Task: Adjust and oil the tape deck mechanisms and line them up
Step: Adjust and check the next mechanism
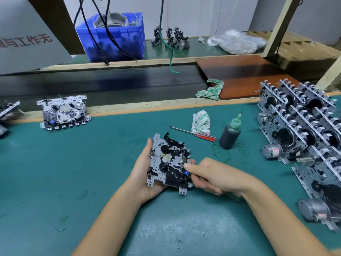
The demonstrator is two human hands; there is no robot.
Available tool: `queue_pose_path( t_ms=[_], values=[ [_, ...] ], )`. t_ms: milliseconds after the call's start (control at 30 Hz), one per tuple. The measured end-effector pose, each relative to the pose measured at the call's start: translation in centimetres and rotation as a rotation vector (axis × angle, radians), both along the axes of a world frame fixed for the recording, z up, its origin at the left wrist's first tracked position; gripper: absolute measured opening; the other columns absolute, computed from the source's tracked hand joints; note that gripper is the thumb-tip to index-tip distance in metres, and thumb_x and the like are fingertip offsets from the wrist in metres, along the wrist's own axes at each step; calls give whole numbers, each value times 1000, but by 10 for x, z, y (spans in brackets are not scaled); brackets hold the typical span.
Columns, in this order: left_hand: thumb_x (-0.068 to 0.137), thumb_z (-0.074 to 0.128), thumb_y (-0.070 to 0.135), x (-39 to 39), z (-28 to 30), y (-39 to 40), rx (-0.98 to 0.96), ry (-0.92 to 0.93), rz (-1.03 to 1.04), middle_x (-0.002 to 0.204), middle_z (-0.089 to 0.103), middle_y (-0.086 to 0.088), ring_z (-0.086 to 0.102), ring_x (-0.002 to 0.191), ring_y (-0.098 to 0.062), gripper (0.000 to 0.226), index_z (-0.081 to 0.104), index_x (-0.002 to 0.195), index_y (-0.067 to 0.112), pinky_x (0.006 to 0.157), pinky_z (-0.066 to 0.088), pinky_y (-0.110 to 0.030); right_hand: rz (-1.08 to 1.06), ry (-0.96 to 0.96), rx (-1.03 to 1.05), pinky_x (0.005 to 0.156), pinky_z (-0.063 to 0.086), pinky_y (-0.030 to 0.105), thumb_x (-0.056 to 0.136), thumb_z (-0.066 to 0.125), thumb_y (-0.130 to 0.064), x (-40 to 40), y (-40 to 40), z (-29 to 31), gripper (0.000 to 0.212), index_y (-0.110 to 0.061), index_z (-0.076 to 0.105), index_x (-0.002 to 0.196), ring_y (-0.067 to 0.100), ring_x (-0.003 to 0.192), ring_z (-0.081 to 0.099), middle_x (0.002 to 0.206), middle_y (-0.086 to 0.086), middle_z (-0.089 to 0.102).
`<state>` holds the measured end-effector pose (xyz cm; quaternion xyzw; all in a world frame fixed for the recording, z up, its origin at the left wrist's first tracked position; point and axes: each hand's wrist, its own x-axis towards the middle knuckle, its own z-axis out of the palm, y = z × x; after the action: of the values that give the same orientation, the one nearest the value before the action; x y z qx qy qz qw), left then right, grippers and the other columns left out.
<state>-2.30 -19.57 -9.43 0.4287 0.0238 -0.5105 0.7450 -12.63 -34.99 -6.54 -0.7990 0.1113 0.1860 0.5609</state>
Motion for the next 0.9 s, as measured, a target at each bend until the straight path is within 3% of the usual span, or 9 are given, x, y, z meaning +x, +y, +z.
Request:
queue_pose_path(
  t_ms=[167,233,367,433,500,600,733,833,900],
  values=[
    [69,33,87,-1,7,8,-111,34,3,130,52,-33,56,116,-44,109,60,121,-5,91,51,-52,-322,-72,120,35,20,13,101,37,-36,3,-15,5,53,-13,49,54,10,27,20,30,-1,28],
    [68,33,89,-1,11,9,-158,76,-12,134,46,-35,50,122,-45,115,55,125,-7,98,45,-55,-416,-176,-114,40,30,21,101,35,-33,4,-20,3,45,-13,52,65,11,31,34,34,0,40],
    [68,38,87,1,9,14,-213,61,-157,138,44,-32,44,125,-49,110,54,129,-4,100,40,-60,-301,-315,-1014,72,43,31,98,38,-40,2,-14,-5,25,-33,62,96,17,92,59,92,-9,66],
    [69,43,84,1,11,17,-177,-8,-238,138,46,-29,44,125,-49,103,55,130,1,103,35,-62,-146,-436,-1035,87,38,30,93,48,-38,-1,-12,-6,38,-34,46,131,12,114,47,120,-13,54],
    [71,50,80,0,12,18,-83,-92,-319,132,54,-25,52,119,-45,93,61,126,6,104,37,-58,60,-500,-930,103,26,26,87,55,-33,-6,-14,-7,60,-32,32,143,9,124,36,131,-11,44],
    [68,49,83,-2,16,18,69,-215,-413,119,66,-16,64,108,-34,82,72,111,16,91,52,-41,149,-540,-877,104,23,23,81,63,-34,-17,-16,-6,56,-25,47,134,11,121,40,125,-8,51],
    [58,37,92,1,18,20,230,-310,-407,90,60,-21,58,74,-27,100,63,82,-2,68,49,-31,149,-513,-966,96,22,17,68,67,-64,-36,-20,-6,59,-23,60,109,10,107,46,108,-11,57],
    [66,28,83,1,24,31,297,-403,-224,88,71,-21,69,71,-26,97,73,84,-1,61,56,-30,30,-586,-1016,91,36,25,61,60,-75,-53,-16,-9,62,-18,66,87,14,88,57,89,-9,62],
    [64,31,84,-6,29,40,592,-708,-49,71,73,-10,68,59,-23,86,71,76,9,55,55,-28,-55,-671,-1015,78,40,24,62,54,-77,-59,-11,-12,61,-18,63,76,13,73,56,75,-10,60]
  ],
)
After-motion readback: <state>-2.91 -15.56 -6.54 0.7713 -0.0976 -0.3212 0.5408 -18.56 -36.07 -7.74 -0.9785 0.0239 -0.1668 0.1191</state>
